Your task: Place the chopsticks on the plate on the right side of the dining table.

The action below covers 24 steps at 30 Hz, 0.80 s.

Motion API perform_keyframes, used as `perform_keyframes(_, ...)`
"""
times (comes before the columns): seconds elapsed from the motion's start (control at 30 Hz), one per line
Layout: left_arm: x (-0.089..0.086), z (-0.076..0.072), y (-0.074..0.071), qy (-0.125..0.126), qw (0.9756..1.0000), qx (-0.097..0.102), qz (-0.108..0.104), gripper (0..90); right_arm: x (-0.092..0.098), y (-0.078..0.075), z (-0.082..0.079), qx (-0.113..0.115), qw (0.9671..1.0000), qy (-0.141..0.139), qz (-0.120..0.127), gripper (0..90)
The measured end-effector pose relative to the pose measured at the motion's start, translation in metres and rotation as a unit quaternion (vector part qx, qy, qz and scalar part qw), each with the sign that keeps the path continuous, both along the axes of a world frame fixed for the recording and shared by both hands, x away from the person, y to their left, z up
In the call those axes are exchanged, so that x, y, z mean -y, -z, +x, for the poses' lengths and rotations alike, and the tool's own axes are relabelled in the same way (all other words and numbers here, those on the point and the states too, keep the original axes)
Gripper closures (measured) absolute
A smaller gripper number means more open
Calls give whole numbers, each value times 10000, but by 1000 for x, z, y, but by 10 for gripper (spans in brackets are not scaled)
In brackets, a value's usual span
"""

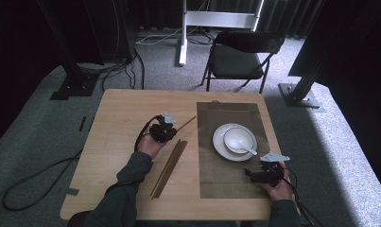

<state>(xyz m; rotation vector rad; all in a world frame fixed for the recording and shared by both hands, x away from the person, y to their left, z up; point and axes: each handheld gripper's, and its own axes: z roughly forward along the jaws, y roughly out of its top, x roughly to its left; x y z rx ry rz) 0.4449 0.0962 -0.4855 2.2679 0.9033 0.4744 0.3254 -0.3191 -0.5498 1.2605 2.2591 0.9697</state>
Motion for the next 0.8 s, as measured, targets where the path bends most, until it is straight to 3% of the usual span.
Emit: perform_keyframes(0.8,19,3,-16,299,9994,153,-39,850,0,0,0,-3,10000,2,3,116)
